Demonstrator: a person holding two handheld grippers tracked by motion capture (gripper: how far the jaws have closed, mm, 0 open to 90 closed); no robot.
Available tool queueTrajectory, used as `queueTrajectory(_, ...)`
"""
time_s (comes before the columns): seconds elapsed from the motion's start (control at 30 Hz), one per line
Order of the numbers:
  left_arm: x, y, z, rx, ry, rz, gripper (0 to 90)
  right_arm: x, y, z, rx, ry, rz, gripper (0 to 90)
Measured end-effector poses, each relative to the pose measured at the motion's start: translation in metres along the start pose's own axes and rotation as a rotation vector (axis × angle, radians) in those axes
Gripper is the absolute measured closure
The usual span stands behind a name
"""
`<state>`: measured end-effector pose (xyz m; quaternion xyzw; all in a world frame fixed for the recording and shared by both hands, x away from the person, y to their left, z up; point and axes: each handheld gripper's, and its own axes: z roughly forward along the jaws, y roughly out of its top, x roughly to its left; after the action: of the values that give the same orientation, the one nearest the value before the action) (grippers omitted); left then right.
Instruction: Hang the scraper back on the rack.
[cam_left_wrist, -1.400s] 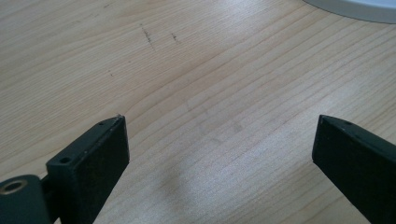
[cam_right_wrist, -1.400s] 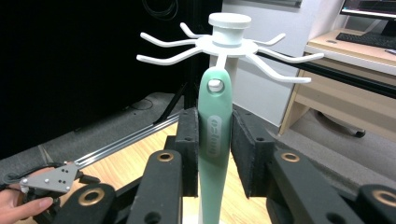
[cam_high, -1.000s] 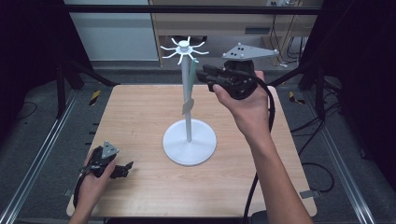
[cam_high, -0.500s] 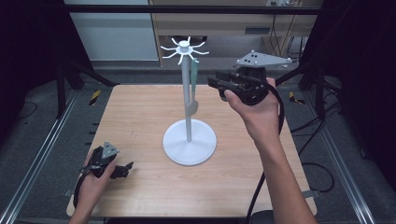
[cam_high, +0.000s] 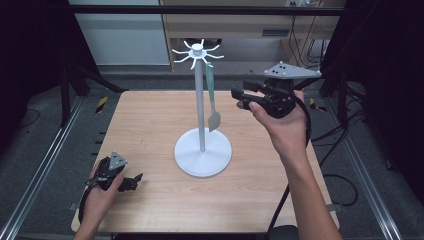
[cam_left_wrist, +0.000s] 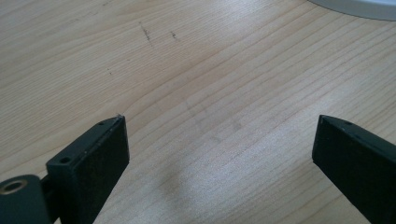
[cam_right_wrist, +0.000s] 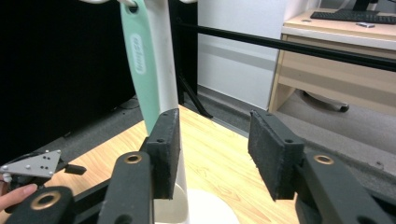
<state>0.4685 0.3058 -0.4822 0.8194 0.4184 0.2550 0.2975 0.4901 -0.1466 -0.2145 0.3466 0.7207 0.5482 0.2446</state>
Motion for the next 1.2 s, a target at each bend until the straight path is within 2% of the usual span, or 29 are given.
queueTrajectory(0.1,0.000,0.000,0.000,0.000,0.000,0.000,3.6,-0.002,-0.004,-0.001,0.001,-0.015,0.008,48.4)
queueTrajectory(0.27,0.000,0.000,0.000,0.000,0.000,-0.001,3.6,-0.010,-0.020,-0.002,0.002,-0.053,0.032,38.7)
queueTrajectory(0.33,0.000,0.000,0.000,0.002,0.001,-0.001,3.6,-0.015,-0.034,-0.002,0.017,-0.075,0.049,33.5)
queueTrajectory(0.4,0.000,0.000,0.000,-0.001,0.001,-0.001,3.6,-0.016,-0.038,-0.002,0.021,-0.083,0.057,32.3)
queueTrajectory(0.47,0.000,0.000,0.000,0.002,0.002,0.000,3.5,-0.018,-0.048,-0.002,0.027,-0.109,0.067,27.4)
queueTrajectory(0.67,0.001,0.000,-0.001,0.003,0.005,-0.001,3.6,-0.024,-0.078,-0.003,0.038,-0.158,0.085,21.2)
queueTrajectory(0.73,0.001,-0.001,-0.001,0.002,0.008,-0.002,3.5,-0.026,-0.095,-0.002,0.040,-0.175,0.095,18.0)
queueTrajectory(0.77,0.001,-0.001,-0.001,0.002,0.008,-0.002,3.5,-0.026,-0.095,-0.002,0.040,-0.175,0.095,18.0)
queueTrajectory(0.87,0.002,-0.001,-0.001,0.000,0.010,-0.006,3.5,-0.027,-0.115,0.001,0.046,-0.187,0.105,15.4)
queueTrajectory(0.9,0.002,-0.001,-0.001,-0.001,0.011,-0.006,3.5,-0.028,-0.127,0.005,0.063,-0.195,0.107,14.9)
queueTrajectory(0.93,0.002,-0.001,-0.001,-0.001,0.011,-0.007,3.5,-0.028,-0.127,0.005,0.063,-0.195,0.107,14.9)
queueTrajectory(1.1,0.003,-0.001,-0.002,-0.004,0.013,-0.011,3.5,-0.028,-0.161,0.017,0.111,-0.204,0.114,12.9)
queueTrajectory(1.2,0.003,-0.001,-0.002,-0.004,0.012,-0.013,3.5,-0.027,-0.170,0.021,0.121,-0.206,0.117,12.6)
